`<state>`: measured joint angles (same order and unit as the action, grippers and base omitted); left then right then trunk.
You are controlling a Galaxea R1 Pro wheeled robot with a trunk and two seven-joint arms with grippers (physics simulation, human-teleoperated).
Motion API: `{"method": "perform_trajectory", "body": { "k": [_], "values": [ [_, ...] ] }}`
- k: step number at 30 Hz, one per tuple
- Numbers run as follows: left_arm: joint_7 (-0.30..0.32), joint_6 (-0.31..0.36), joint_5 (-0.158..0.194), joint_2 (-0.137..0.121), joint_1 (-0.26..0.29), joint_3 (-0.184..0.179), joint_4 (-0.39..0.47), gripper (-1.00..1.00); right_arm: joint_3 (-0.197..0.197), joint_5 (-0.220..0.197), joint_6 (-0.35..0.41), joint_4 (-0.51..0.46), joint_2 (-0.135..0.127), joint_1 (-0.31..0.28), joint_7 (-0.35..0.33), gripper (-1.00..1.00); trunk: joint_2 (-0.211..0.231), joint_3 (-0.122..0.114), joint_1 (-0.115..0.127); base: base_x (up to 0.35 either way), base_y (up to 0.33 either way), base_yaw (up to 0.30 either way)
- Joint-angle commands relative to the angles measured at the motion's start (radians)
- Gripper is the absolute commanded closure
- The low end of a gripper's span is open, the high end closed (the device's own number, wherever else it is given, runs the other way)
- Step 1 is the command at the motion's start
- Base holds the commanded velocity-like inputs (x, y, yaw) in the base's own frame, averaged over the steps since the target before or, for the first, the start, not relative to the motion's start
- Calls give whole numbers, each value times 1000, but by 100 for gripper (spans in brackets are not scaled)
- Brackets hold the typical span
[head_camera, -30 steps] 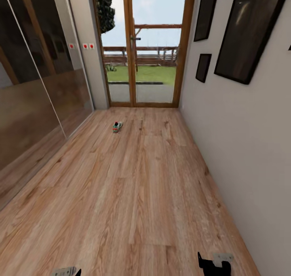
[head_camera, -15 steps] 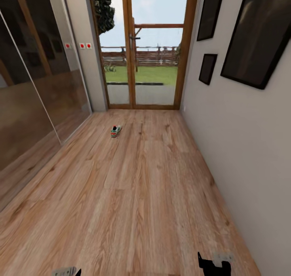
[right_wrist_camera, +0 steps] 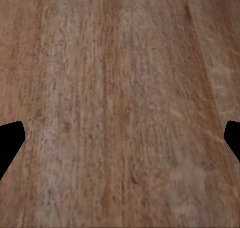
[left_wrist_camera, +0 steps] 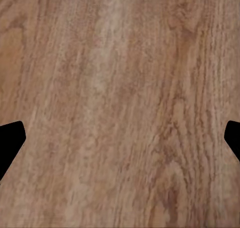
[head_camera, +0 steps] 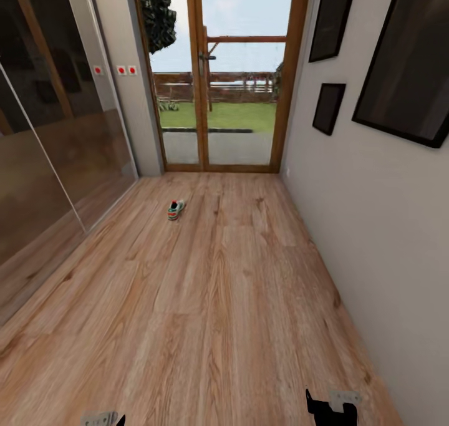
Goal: Pick up the two gym shoes and the two sandals from the corridor floor and place them onto the hallstand (shoe rack) in the corridor, making sure they are on the rack and not on the floor. Arrange them so the two gym shoes are next to each other and the two sandals are next to each other.
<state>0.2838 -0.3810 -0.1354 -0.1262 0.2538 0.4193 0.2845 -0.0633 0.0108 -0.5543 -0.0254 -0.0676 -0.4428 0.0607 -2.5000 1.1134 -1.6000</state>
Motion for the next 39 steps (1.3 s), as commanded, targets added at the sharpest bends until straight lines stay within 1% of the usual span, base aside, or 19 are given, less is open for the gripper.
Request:
{"method": "perform_trajectory", "body": {
  "k": [1, 12, 39],
  "values": [
    [5, -4, -10, 0, 1, 9, -1, -100, -6, 1, -3, 1, 0, -1, -1, -100, 0, 1, 0, 339, 0, 0],
    [5, -4, -10, 0, 1, 9, -1, -100, -6, 1, -3, 1, 0, -1, -1, -100, 0, 1, 0, 336, 59, 0],
    [5, -4, -10, 0, 1, 9, -1, -100, -6, 1, -3, 1, 0, -1, 0, -100, 0, 1, 0, 295, 183, 0]
  ]
}}
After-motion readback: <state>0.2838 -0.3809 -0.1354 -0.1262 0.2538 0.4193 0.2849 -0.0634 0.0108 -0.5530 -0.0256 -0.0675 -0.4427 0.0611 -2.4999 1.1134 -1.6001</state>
